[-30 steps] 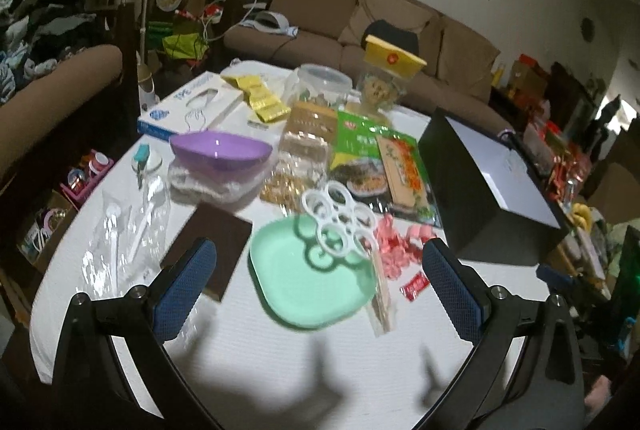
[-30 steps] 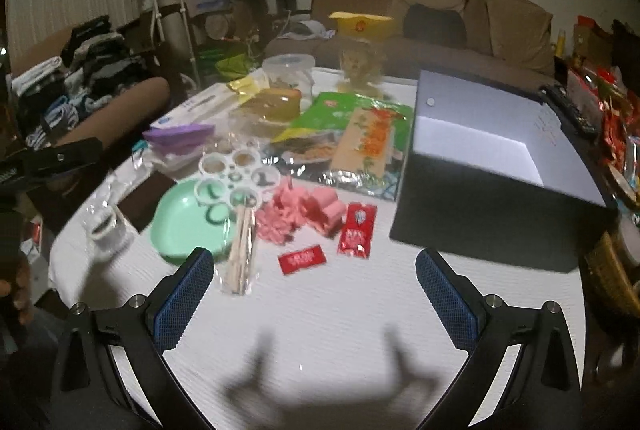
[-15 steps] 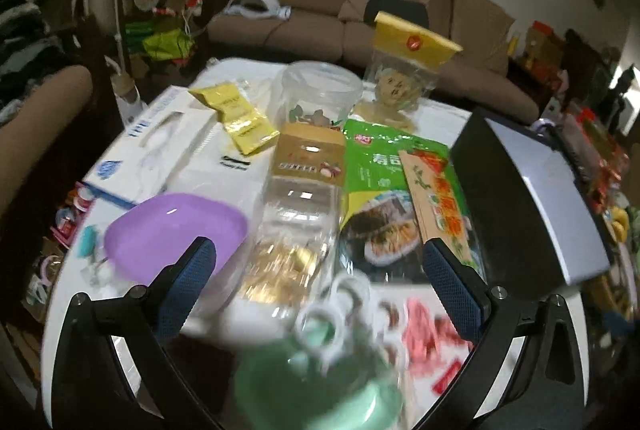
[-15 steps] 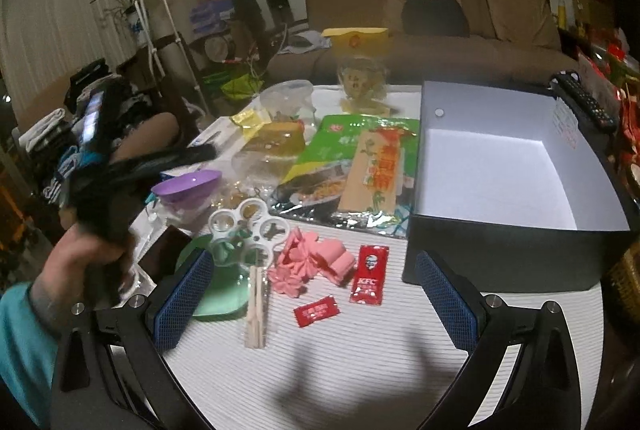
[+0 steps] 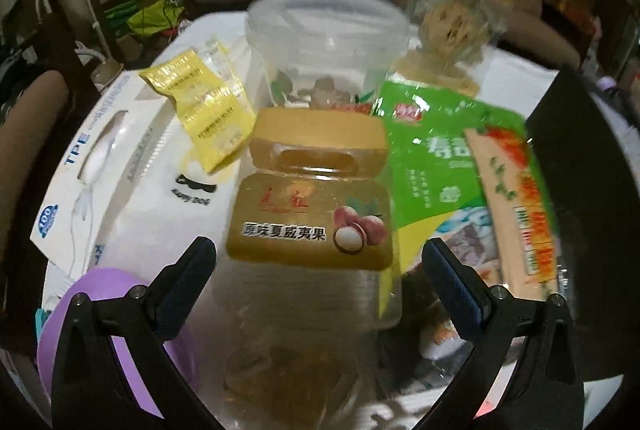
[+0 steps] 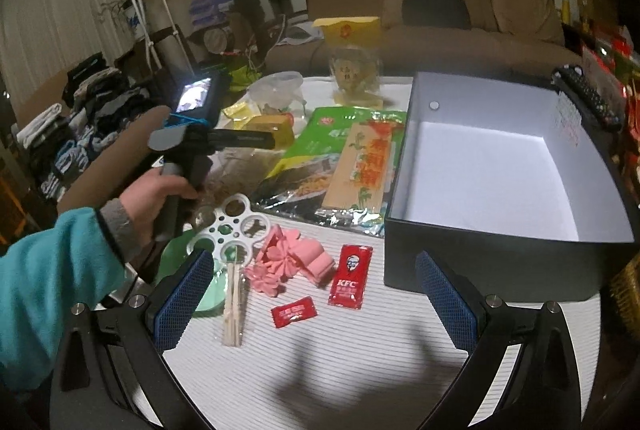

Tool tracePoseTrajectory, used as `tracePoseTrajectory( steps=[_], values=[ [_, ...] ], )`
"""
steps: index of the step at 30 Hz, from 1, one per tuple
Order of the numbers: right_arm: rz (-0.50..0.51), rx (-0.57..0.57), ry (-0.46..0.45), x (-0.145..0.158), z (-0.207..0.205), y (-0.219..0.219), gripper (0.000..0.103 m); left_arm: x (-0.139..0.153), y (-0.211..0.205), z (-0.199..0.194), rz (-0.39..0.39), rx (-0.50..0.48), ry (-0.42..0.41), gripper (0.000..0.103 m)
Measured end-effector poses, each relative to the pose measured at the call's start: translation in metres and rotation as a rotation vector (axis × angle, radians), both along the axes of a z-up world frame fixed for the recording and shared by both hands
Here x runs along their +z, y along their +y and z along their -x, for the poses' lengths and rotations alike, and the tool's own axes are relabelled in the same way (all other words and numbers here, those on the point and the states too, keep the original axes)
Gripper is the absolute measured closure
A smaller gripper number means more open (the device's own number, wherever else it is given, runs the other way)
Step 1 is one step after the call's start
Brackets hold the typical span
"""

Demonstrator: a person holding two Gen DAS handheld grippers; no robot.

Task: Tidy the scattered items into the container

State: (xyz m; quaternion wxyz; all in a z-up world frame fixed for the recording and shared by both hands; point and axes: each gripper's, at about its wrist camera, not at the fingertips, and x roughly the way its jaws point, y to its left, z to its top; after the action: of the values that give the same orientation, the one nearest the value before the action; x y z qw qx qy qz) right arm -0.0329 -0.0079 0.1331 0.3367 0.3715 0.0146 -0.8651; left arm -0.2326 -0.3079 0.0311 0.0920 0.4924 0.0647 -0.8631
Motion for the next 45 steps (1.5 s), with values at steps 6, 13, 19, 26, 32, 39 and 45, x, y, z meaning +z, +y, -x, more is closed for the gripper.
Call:
tracePoseTrajectory(
  steps=[6, 13, 19, 26, 32, 39, 45],
  values=[
    [-0.008, 0.004, -0.012, -0.002, 0.003, 0.0, 0.0, -0.006, -0.005, 0.004, -0.043, -0.016, -0.006, 0.002],
    [0.001, -0.01, -0.037, -0.006, 0.002, 0.004, 0.0, 0.004, -0.015, 0.0, -0.064, -0.022, -0.031, 0.014],
    [0.004, -0.01, -0.015, 0.006, -0.007, 0.007, 0.0, 0.055, -0.014, -0.036, -0.118, -0.014, 0.088, 0.015],
    [0.039, -0.02, 0.001, 0.028, -0.025, 0.018, 0.0, 0.126, -0.007, -0.095, -0.184, -0.034, 0.202, 0.015],
    [0.047, -0.055, 0.039, 0.048, -0.048, 0.053, 0.0, 0.186, 0.047, -0.142, -0.192, -0.126, 0.283, 0.015],
    [0.029, -0.155, 0.045, 0.059, -0.059, 0.123, 0.0, 0.214, 0.151, -0.153, -0.219, -0.253, 0.299, 0.014],
    [-0.002, -0.219, 0.077, 0.067, -0.059, 0.178, 0.0, 0.205, 0.234, -0.124, -0.239, -0.31, 0.257, 0.014]
  ],
)
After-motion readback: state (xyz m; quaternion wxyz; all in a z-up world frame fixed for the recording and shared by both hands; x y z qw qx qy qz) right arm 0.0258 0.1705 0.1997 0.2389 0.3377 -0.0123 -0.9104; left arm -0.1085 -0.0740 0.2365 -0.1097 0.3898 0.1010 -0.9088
